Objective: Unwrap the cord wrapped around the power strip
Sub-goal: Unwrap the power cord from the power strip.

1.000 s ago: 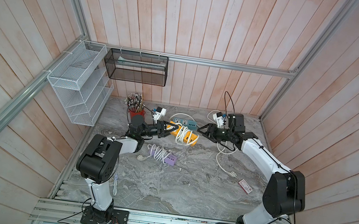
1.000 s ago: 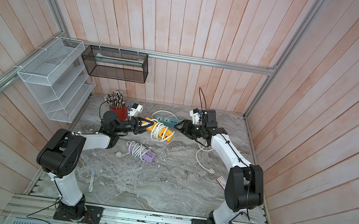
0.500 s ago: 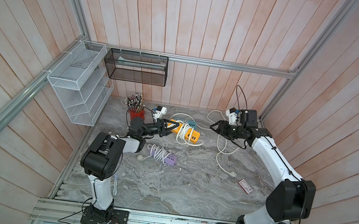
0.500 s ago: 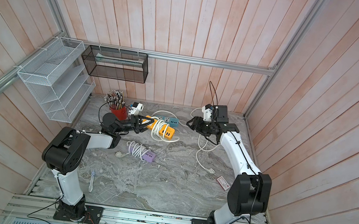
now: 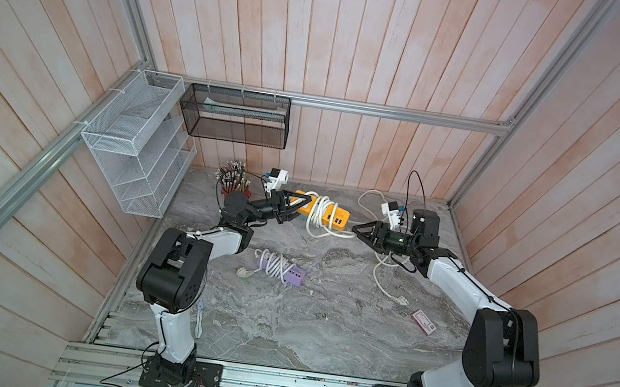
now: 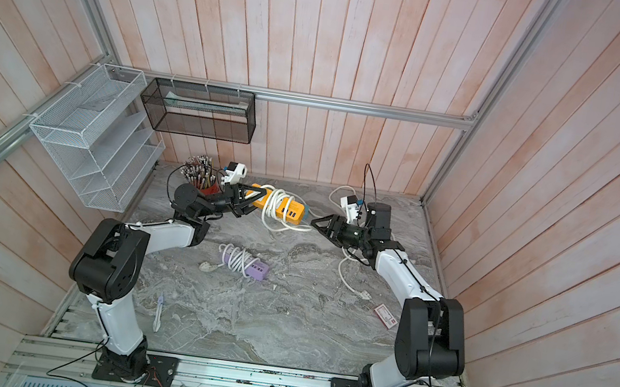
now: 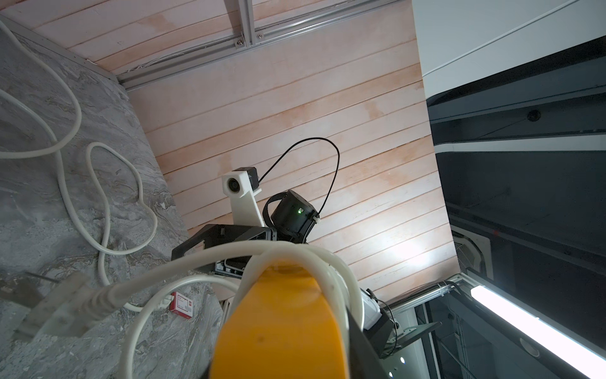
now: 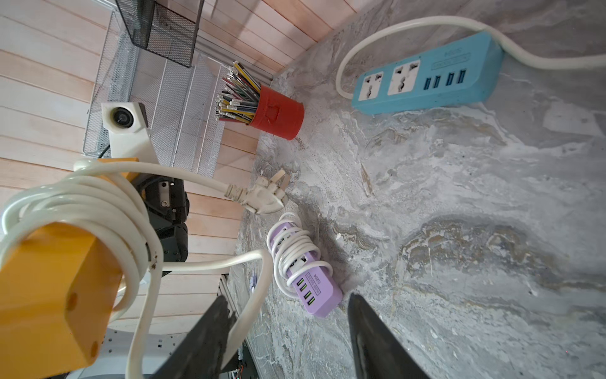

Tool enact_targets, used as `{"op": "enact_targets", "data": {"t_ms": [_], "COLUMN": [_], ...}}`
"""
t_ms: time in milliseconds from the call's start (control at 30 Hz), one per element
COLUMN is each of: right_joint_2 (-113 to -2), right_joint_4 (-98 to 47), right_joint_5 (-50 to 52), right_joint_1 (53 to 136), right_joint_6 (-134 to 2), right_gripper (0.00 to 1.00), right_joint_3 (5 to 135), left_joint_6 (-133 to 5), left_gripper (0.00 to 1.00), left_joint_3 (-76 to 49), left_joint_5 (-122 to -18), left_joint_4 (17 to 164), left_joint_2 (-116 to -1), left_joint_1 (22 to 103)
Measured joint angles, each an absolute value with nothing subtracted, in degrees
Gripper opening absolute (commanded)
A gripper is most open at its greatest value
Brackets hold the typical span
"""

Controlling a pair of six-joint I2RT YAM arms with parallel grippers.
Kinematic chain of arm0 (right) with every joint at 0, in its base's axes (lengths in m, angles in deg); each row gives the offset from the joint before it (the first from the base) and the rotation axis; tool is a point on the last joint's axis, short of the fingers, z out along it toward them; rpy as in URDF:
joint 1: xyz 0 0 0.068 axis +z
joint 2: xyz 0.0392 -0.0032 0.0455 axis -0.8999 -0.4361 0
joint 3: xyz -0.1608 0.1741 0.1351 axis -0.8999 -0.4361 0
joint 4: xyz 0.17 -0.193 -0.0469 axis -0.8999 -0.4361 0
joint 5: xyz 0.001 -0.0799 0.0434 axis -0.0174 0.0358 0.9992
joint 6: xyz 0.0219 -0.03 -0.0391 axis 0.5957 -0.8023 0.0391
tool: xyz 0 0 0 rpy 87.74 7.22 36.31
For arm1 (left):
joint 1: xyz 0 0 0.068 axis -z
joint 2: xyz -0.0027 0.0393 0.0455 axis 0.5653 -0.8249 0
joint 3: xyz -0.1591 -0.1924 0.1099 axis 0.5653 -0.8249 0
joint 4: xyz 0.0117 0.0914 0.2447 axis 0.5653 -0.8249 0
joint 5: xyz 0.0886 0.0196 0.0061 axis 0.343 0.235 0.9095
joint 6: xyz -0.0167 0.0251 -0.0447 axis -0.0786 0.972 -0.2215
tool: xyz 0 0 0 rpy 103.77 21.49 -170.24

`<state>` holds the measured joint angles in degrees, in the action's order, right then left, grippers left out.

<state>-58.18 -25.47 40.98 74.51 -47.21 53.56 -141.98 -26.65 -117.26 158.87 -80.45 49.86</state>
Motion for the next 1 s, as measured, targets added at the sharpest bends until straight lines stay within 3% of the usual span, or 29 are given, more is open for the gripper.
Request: {"op": "enact_targets", "data": {"t_ms": [400,1000], "right_joint_2": [-61.9,-55.9], "right_joint_4": [-14.7,9.1], "right_joint_5": [39.6,22.4], "right_joint_1": [79.4,89.5], "right_joint_6": [-55.6,-73.3], "right_gripper": [0.59,0.58], "right_joint_3": [56.1,42.5], "left_joint_6": [-143.5,-145.5], "left_gripper": [0.0,0.0], "left_joint_3": [-26.0,-25.1], "left_joint_5": [-117.1,-115.8], "left_joint_4": [154.7,153.2], "left_joint_2": [-76.7,-76.6], "left_joint_1": [50.6,50.6]}}
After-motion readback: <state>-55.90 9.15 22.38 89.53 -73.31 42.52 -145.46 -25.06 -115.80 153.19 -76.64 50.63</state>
